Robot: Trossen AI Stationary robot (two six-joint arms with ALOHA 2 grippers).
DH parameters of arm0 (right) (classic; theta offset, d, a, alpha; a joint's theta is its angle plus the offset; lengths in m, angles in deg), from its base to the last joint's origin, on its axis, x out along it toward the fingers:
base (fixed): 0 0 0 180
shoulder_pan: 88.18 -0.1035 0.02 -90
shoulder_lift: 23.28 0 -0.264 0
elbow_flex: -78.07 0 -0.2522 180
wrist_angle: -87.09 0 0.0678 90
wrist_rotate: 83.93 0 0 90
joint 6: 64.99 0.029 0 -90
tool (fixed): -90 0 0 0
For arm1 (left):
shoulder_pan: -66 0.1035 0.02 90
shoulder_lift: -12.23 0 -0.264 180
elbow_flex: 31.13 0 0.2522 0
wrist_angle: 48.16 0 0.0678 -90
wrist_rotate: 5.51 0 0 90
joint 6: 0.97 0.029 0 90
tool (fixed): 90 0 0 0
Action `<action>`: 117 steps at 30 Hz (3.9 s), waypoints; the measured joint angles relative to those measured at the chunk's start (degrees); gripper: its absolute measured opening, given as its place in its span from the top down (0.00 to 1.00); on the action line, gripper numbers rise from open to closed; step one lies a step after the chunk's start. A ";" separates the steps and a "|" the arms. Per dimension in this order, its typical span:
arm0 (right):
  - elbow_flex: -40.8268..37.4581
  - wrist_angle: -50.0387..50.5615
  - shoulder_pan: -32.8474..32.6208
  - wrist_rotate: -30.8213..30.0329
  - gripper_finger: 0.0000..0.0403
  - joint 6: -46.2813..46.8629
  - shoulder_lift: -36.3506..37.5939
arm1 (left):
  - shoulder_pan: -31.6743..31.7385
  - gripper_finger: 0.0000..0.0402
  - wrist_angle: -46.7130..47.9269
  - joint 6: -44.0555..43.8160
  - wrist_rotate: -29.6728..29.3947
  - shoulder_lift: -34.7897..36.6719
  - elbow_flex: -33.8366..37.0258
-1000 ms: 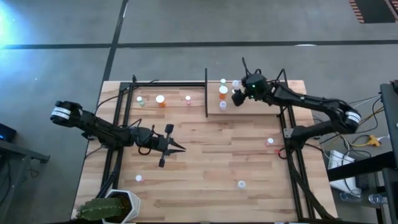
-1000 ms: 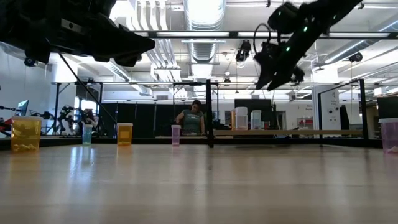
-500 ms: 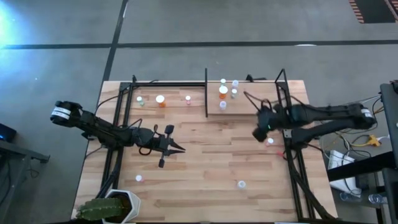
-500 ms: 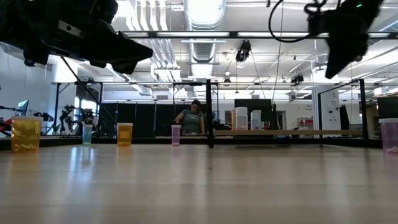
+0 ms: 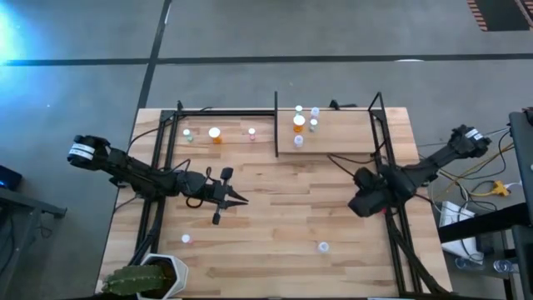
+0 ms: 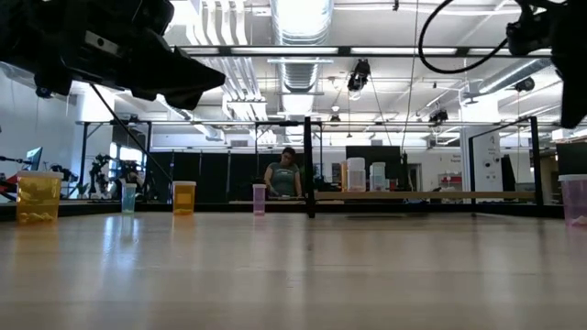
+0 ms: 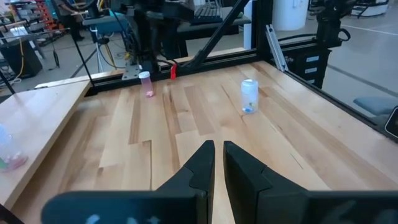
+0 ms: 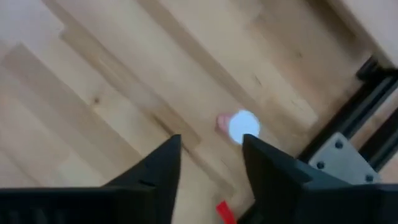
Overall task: Pick and place medicine bottles onto shelf by color
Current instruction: Put the middle pink pill bottle on the shelf, then put the top orange pill bottle on the shelf
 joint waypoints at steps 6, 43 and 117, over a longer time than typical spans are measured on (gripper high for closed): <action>-1.87 3.29 -0.25 -0.24 0.42 2.33 -2.68 | -0.03 0.96 0.51 -0.06 -0.02 0.00 0.00; -9.66 -7.14 16.93 7.53 0.47 -19.05 -9.01 | -0.79 0.96 3.82 0.11 -0.15 1.55 0.00; 26.78 -18.05 50.70 -1.97 0.54 -69.44 -22.02 | 1.67 0.96 33.40 -2.55 -9.35 8.15 -12.33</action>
